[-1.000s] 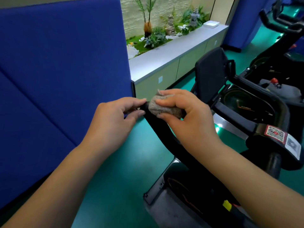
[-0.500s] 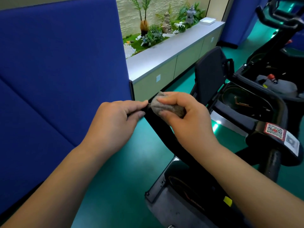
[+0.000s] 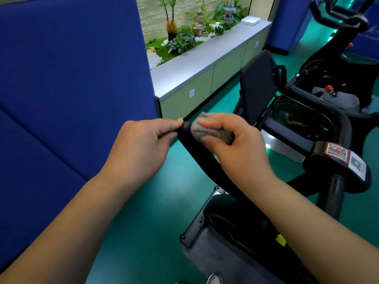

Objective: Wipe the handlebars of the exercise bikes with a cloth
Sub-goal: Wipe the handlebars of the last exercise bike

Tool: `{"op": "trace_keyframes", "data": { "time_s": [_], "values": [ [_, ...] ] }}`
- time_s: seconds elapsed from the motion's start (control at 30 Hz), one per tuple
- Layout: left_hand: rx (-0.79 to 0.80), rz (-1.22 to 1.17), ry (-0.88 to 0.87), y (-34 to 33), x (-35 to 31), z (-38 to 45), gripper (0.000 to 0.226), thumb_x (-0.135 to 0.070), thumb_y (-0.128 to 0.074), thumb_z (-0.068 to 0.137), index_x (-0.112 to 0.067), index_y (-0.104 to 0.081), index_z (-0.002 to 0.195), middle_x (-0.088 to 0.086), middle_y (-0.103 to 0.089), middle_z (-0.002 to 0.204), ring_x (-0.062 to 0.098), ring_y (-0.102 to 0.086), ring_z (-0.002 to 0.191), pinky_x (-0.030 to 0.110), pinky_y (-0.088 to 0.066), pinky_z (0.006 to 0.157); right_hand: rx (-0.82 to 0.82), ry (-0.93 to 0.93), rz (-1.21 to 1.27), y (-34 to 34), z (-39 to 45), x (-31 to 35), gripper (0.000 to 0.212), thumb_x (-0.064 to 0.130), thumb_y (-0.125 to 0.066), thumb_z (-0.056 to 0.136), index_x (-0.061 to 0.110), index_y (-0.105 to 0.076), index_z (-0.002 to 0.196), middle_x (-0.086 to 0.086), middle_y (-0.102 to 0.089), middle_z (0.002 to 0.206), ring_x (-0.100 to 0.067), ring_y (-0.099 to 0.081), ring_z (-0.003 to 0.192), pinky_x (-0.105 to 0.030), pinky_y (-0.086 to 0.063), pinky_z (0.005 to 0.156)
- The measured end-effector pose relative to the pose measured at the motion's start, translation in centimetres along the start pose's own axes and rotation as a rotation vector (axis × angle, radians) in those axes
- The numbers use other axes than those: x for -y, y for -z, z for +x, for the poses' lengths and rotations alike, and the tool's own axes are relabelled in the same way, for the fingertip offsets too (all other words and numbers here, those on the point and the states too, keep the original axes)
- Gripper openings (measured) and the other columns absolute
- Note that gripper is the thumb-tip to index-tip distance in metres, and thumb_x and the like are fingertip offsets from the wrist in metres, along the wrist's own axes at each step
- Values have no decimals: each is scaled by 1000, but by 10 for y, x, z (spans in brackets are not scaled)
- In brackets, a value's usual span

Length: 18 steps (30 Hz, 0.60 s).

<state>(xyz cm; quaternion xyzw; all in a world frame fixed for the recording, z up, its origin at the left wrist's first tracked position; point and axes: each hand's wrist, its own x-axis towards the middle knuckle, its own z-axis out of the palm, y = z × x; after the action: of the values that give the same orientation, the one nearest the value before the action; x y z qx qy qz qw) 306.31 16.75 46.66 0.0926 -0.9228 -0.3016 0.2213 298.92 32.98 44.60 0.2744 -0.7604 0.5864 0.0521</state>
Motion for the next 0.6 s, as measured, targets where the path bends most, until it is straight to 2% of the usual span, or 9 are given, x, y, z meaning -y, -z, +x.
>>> {"op": "trace_keyframes", "data": {
  "time_s": [0.07,0.17,0.27,0.3,0.37,0.43,0.47,0.53,0.6],
  "values": [
    [-2,11,-12,-1,3,0,31,-10,-65,89,-28,-69,114,-20,-65,105,-7,-55,99,-7,-34,78,-27,61,-28,-4,2,1,30,-2,-73,74,19,-72,96,2,-67,108,-3,-60,106,-20,-45,97],
    [-6,-13,-8,-2,5,-3,33,-11,-64,89,-29,-68,116,-15,-68,107,2,-61,96,-1,-41,75,-5,185,-79,3,-16,-8,27,-4,-74,73,11,-72,95,-3,-64,106,-5,-59,107,-17,-44,95],
    [8,-10,-17,-3,6,-6,34,-18,-65,89,-35,-65,118,-9,-73,96,27,-67,80,34,-54,71,51,208,-158,9,-43,-14,19,4,-74,72,12,-74,90,0,-59,103,1,-56,108,-12,-44,90],
    [16,-10,-19,-2,5,-6,34,-21,-66,88,-36,-64,119,-6,-74,93,30,-67,80,38,-54,71,52,203,-179,8,-48,-15,19,6,-74,71,13,-75,88,1,-58,102,5,-55,107,-9,-42,89],
    [29,-11,-14,-1,6,-5,34,-27,-68,86,-36,-64,119,-11,-72,98,18,-67,83,22,-52,72,28,193,-178,5,-44,-12,18,6,-74,71,12,-75,88,2,-57,100,5,-55,106,-8,-42,88],
    [37,-6,-1,0,5,-3,34,-31,-69,85,-35,-65,118,-16,-69,101,4,-63,89,3,-41,74,-11,193,-161,-1,-31,-6,20,5,-76,71,9,-74,90,1,-58,99,-1,-57,104,-11,-44,89],
    [38,-5,2,1,4,-2,33,-31,-70,84,-35,-66,117,-17,-69,101,2,-62,90,-1,-37,74,-34,198,-155,-4,-24,-3,22,3,-77,71,9,-73,92,0,-58,100,-3,-57,104,-13,-43,91],
    [45,-3,-3,1,3,0,31,-31,-71,84,-33,-68,115,-18,-68,98,3,-62,88,3,-40,74,-71,198,-145,-8,-15,0,24,0,-77,72,9,-72,94,-1,-60,102,-4,-57,104,-13,-42,93],
    [42,4,-16,2,3,1,30,-32,-71,83,-33,-69,113,-16,-70,98,5,-63,86,16,-48,77,-62,191,-150,-7,-19,-1,26,-1,-76,72,10,-72,95,-1,-60,105,-4,-57,105,-15,-42,94]
  ]
}}
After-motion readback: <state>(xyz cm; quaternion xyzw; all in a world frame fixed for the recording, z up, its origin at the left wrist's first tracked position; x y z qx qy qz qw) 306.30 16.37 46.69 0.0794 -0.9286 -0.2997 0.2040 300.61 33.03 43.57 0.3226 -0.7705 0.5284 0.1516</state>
